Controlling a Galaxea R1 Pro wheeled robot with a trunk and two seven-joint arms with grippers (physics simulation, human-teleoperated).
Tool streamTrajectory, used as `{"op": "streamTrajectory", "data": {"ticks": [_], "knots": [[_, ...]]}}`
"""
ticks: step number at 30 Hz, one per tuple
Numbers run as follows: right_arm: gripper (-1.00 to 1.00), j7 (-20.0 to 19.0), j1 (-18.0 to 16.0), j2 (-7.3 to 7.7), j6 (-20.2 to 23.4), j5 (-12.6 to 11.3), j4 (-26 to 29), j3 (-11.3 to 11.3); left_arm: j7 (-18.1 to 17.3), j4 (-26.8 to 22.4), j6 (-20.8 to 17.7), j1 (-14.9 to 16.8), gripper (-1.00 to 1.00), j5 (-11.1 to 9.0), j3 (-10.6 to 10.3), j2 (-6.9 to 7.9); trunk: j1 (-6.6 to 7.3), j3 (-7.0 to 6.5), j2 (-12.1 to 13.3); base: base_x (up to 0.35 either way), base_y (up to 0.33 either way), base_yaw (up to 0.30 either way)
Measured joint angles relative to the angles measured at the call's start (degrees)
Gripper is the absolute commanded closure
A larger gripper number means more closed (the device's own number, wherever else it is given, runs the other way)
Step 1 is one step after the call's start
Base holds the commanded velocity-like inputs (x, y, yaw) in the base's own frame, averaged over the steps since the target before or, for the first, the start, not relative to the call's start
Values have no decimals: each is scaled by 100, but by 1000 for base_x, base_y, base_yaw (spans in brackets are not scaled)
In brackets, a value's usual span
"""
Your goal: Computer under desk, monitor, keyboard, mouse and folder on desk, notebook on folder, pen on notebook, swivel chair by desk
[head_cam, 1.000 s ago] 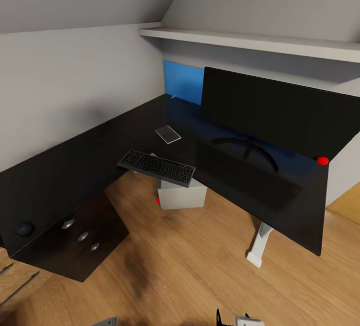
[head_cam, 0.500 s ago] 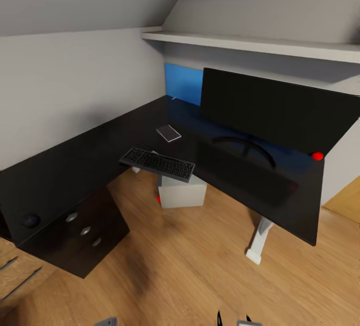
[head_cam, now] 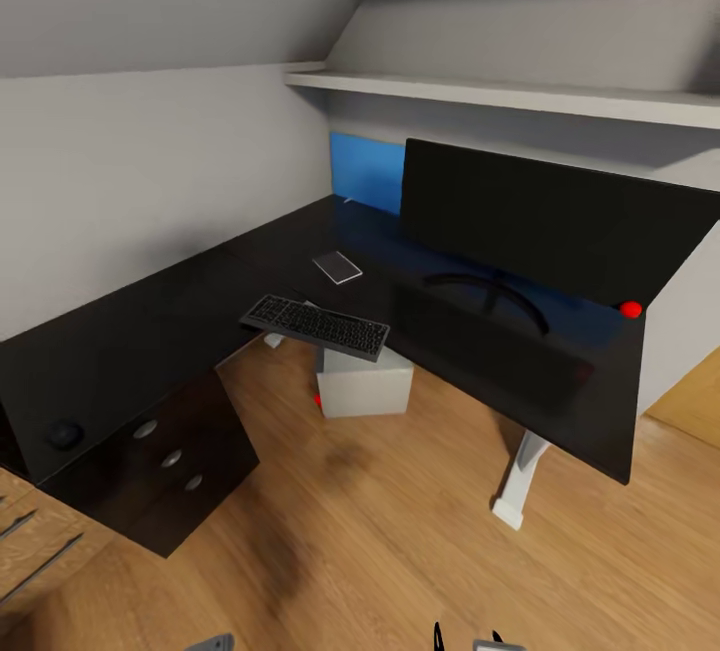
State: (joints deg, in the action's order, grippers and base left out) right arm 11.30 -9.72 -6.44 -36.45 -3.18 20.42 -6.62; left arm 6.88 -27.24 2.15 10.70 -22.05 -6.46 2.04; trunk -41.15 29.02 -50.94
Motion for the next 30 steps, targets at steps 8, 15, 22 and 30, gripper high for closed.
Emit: {"op": "streamTrajectory", "data": {"ticks": [8,15,22,30], "knots": [[-100,-9,0,-3,-2,21,-61,-21,0,6,0,0,-100,-7,2,-35,-176,71,-321,0,0,0],[-100,-10,0,-1,-6,37,-118,-28,3,299,1,0,-100,-6,-25,-111,-330,133,-602,0,0,0],[-100,-10,0,-1,-6,39,-121,-34,3,307,-6,0,-100,-6,-26,-115,-483,195,-883,0,0,0],[-100,-11,0,-1,-6,41,-123,-35,3,315,-6,0,-100,-11,-21,-122,-659,265,-1204,0,0,0]]}}
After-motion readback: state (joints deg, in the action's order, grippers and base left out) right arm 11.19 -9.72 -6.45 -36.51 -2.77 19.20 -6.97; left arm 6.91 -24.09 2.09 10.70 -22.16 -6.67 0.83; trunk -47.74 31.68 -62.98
